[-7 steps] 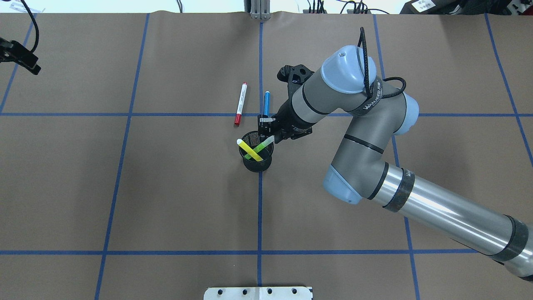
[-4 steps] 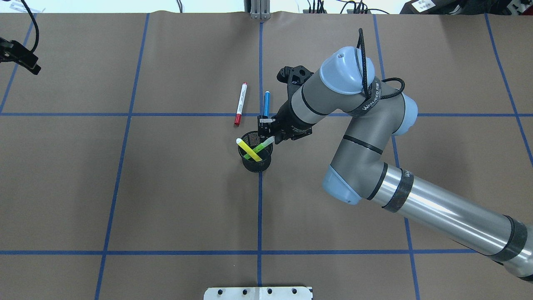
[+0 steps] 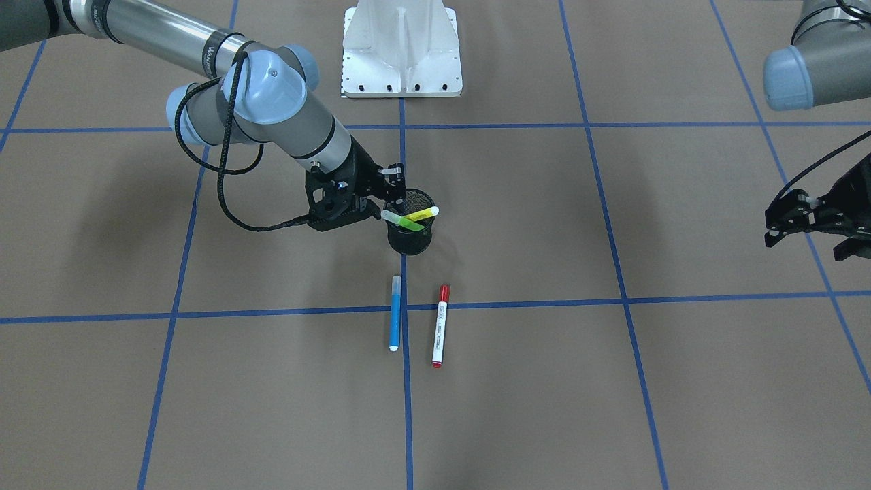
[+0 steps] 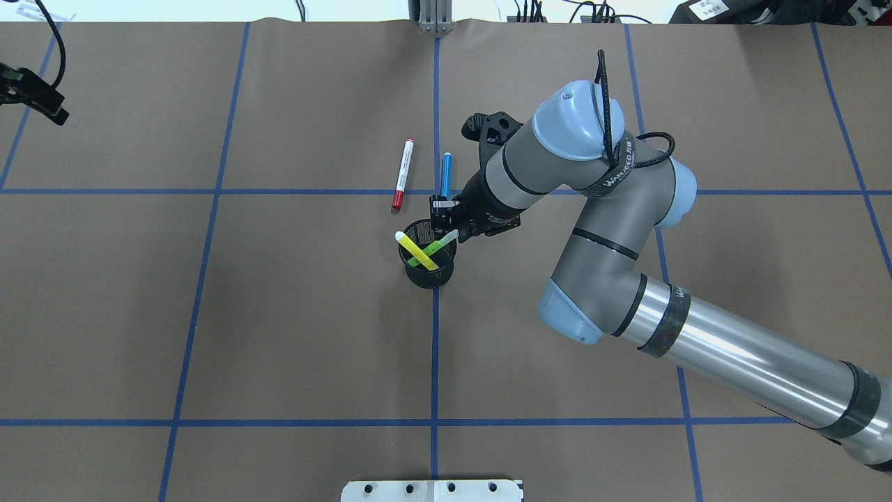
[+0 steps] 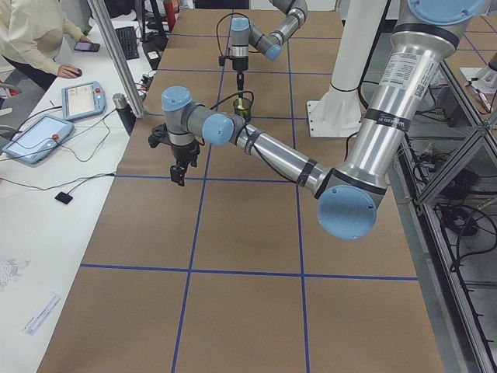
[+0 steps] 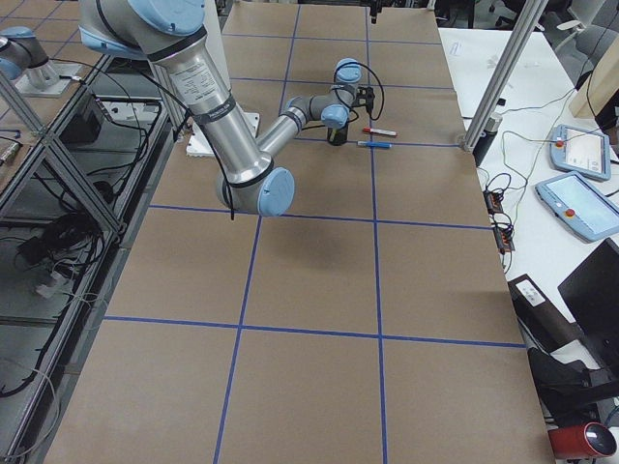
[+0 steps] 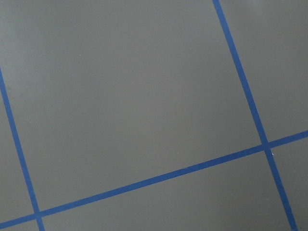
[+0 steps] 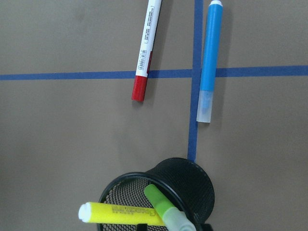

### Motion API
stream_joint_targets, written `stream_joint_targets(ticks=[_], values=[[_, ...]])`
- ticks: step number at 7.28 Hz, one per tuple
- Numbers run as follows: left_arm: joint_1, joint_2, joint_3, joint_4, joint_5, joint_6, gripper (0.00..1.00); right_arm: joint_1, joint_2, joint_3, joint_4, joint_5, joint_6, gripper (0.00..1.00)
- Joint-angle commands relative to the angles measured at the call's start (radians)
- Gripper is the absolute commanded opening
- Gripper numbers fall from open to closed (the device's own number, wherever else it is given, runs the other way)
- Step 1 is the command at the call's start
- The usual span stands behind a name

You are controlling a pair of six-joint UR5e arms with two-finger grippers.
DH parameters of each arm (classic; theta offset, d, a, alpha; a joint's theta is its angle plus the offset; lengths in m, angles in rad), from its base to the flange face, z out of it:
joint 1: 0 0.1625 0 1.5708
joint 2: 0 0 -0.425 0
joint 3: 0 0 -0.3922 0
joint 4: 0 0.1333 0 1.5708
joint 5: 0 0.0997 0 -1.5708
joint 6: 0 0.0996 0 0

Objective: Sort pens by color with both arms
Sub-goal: 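Lower the right gripper onto the green highlighter in the cup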

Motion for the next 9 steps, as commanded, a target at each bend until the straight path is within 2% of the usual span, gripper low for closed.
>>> stream_joint_targets(ticks=[1,3,4,5,9], values=[[0.001,-0.001,0.001,0.000,0.002,0.000,0.99,-0.001,-0.001,0.000,0.000,0.000,0.000,0.33],[0.001,-0.001,0.001,0.000,0.000,-0.002,0.99,-0.001,-0.001,0.000,0.000,0.000,0.000,0.21],[0.001,-0.001,0.001,0.000,0.000,-0.002,0.99,-0.001,-0.001,0.001,0.000,0.000,0.000,0.07],[0.002,-0.001,0.001,0.000,0.002,-0.002,0.99,-0.001,-0.001,0.004,0.000,0.000,0.000,0.00],[0.002,-0.002,0.001,0.000,0.002,-0.005,0.99,0.028,0.004,0.083,-0.072,0.006,-0.002,0.00]])
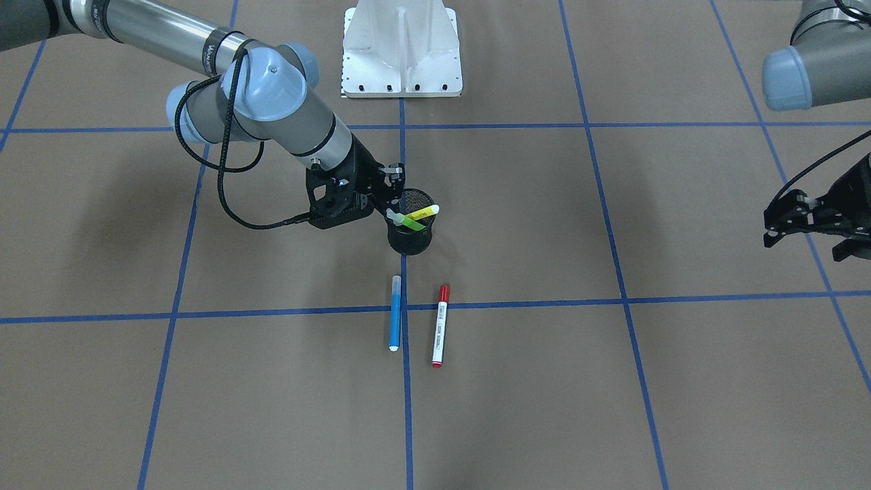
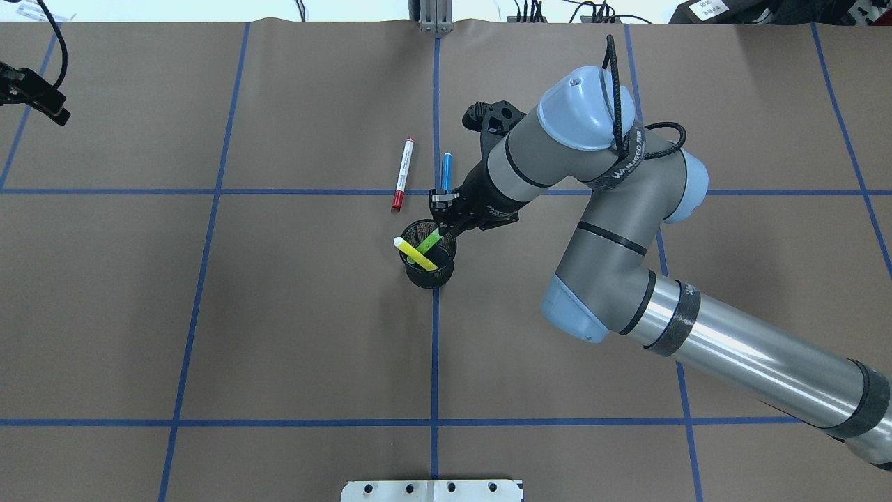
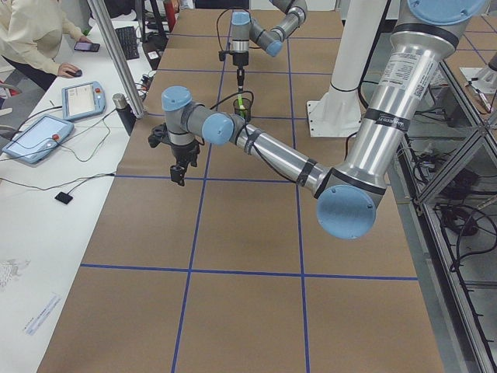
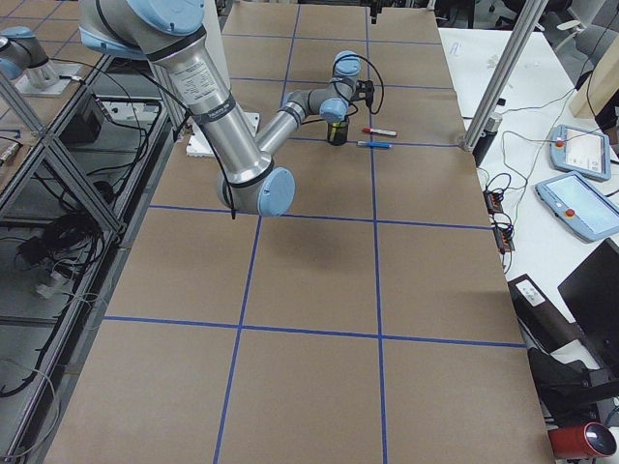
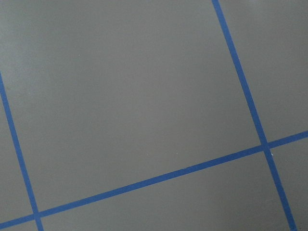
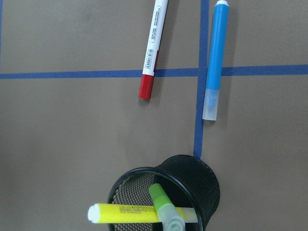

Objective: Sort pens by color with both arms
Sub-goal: 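Grasp the green highlighter with the right gripper and lift it out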

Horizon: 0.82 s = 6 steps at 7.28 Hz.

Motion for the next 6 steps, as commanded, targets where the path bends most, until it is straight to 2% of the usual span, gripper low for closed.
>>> stream_joint_targets(ticks=[1,4,6], values=[[0.000,0.000,0.000,0.000,0.000,-0.001,0.99,0.028,0.004,0.035,-0.016,0.004,-0.001,0.00],[0.000,0.000,-0.002,0.000,0.000,-0.005,0.99,0.077,0.063,0.107,-0.148,0.008,-0.010,0.00],[0.000,0.000,-0.006,0.000,-0.002,-0.007,0.99,0.103,0.089,0.107,-0.154,0.001,-0.004,0.00]])
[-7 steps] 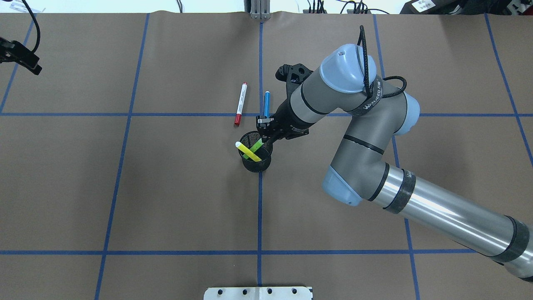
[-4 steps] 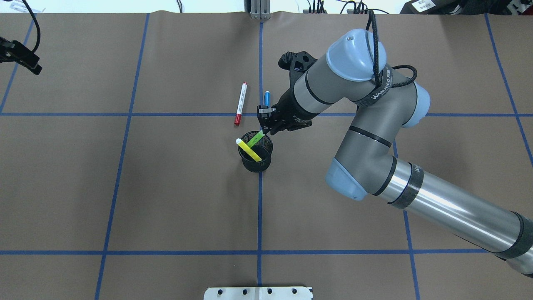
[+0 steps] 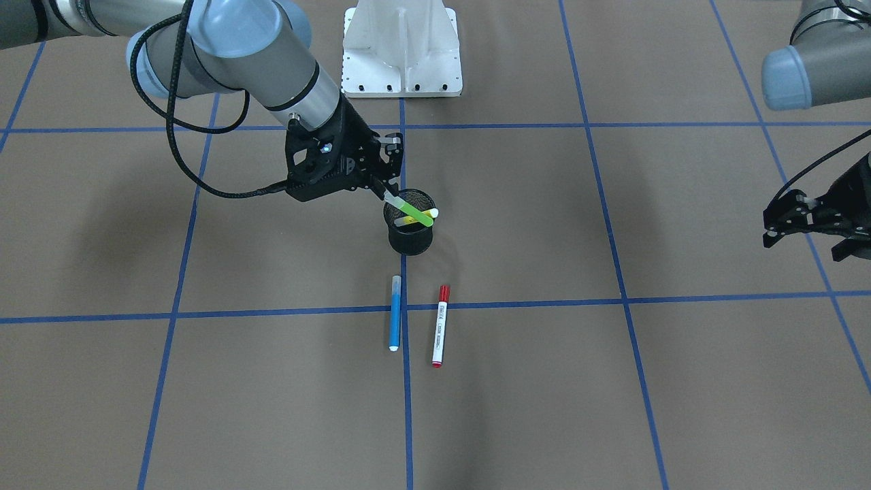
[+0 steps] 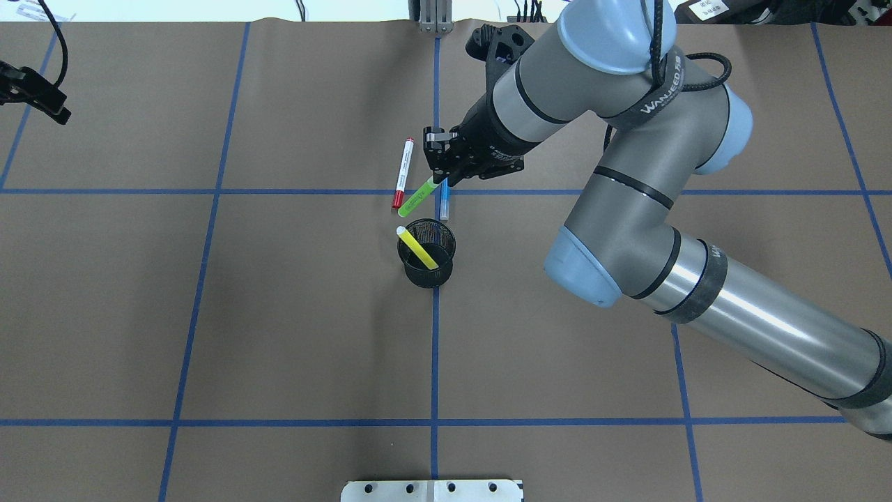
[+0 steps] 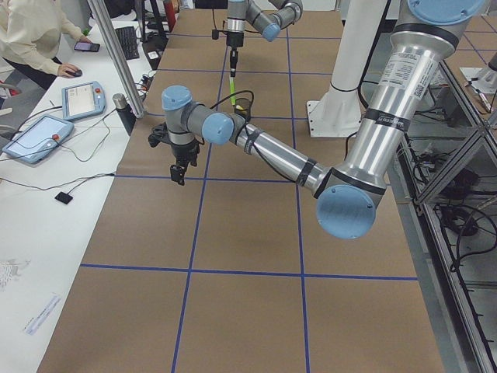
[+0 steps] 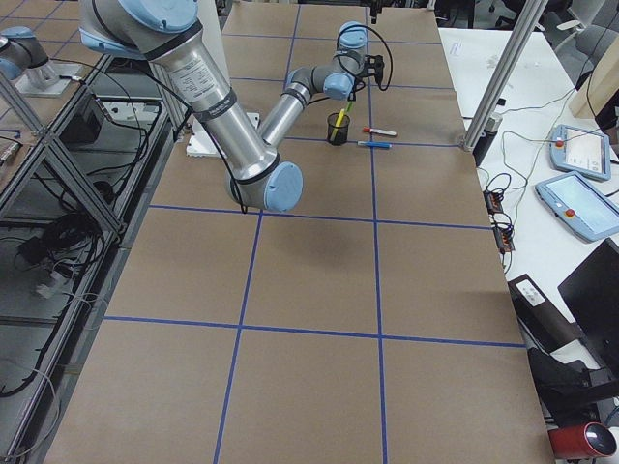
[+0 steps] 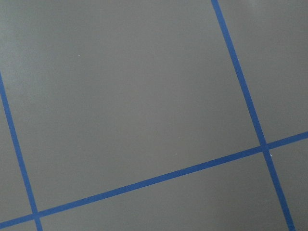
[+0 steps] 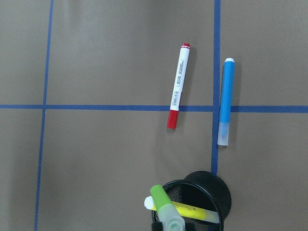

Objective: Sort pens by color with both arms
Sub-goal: 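Grasp the green highlighter with the right gripper and lift it out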

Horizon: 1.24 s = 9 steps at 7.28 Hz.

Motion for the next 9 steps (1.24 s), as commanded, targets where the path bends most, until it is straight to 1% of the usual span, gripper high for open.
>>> stream_joint_targets(ticks=[1,2,4,6,7,8,9], values=[[0.000,0.001,-0.004,0.000,0.000,-0.002,0.99,0.023,0.022,0.003,-0.008,-0.024,0.008,0.00],[0.000,-0.004,-0.010,-0.001,0.000,-0.008,0.99,0.021,0.038,-0.004,-0.008,-0.121,0.014,0.00],[-0.001,-0.004,-0.033,-0.002,0.000,-0.027,0.99,0.006,0.073,-0.069,-0.007,-0.247,0.015,0.00],[-0.003,0.002,-0.043,-0.020,0.000,-0.031,0.99,-0.075,0.088,-0.094,-0.007,-0.440,0.046,0.00],[-0.005,0.005,-0.043,-0.037,-0.001,-0.036,0.99,-0.110,0.117,-0.134,-0.007,-0.511,0.057,0.00],[-0.003,0.034,-0.056,-0.058,-0.001,-0.036,0.99,-0.136,0.159,-0.198,-0.005,-0.582,0.069,0.00],[-0.003,0.054,-0.056,-0.089,-0.001,-0.037,0.99,-0.164,0.174,-0.242,-0.002,-0.646,0.071,0.00]])
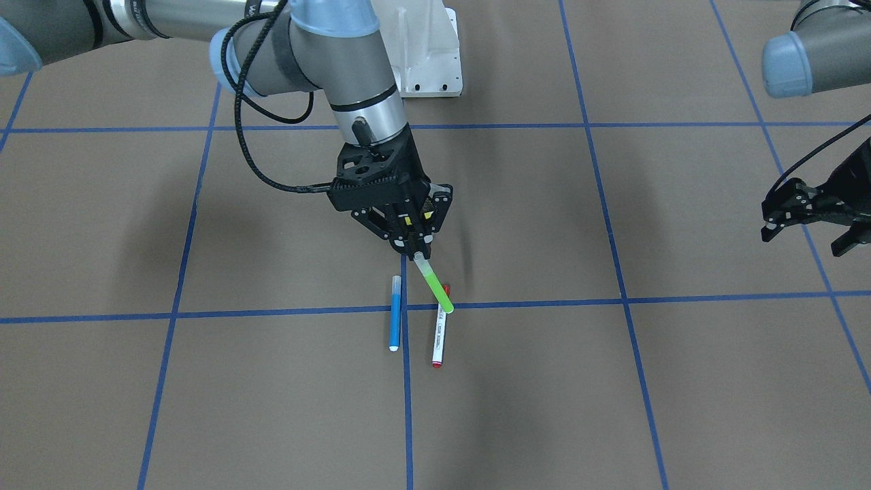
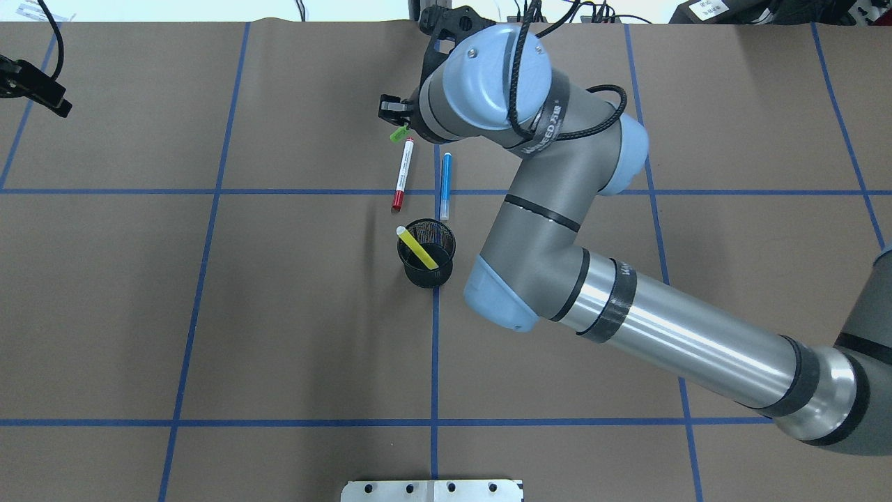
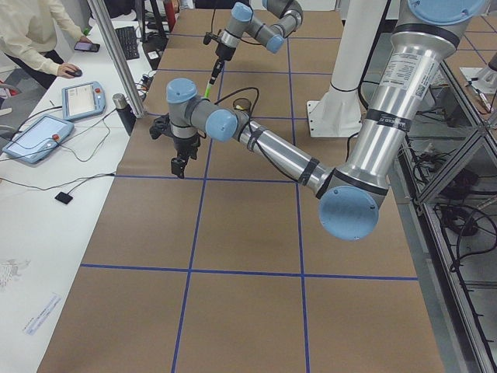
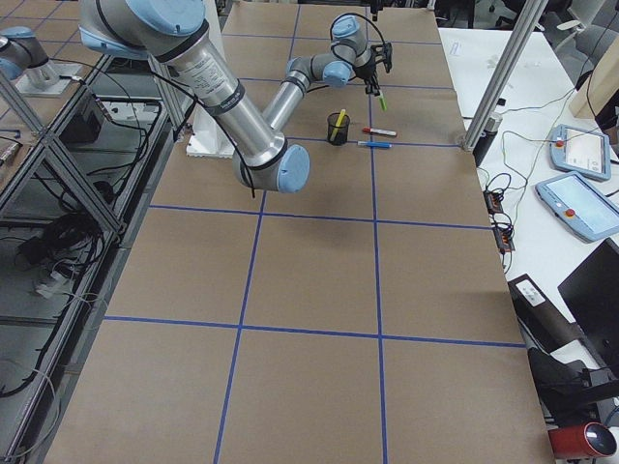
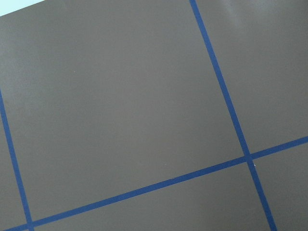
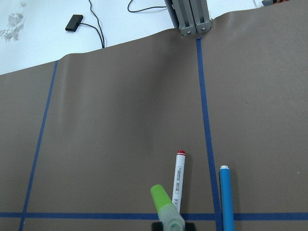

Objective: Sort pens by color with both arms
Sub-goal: 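Carry the green highlighter with the right gripper away from the cup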

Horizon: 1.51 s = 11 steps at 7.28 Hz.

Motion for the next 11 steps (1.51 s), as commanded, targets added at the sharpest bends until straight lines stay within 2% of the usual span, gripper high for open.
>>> stream_joint_targets(ticks=[1,2,4,6,8,11], values=[[0.000,0.033,-0.003,-0.047,0.001,-0.002,0.99,-0.061,0.029,-0.064,0.001,-0.128,0.009,0.00],[0.000,0.039,-0.005,-0.049,0.001,-0.002,0.99,-0.079,0.034,-0.081,-0.002,-0.163,0.012,0.00],[0.000,0.039,-0.003,-0.055,0.001,-0.002,0.99,-0.099,0.094,-0.185,0.003,-0.225,0.018,0.00],[0.000,0.039,-0.005,-0.056,0.001,-0.017,0.99,-0.110,0.103,-0.219,0.003,-0.260,0.026,0.00],[0.002,0.070,0.001,-0.117,0.001,-0.031,0.99,-0.131,0.151,-0.297,0.004,-0.298,0.038,0.00],[0.000,0.077,-0.002,-0.122,0.001,-0.031,0.99,-0.150,0.174,-0.345,0.006,-0.351,0.050,0.00]])
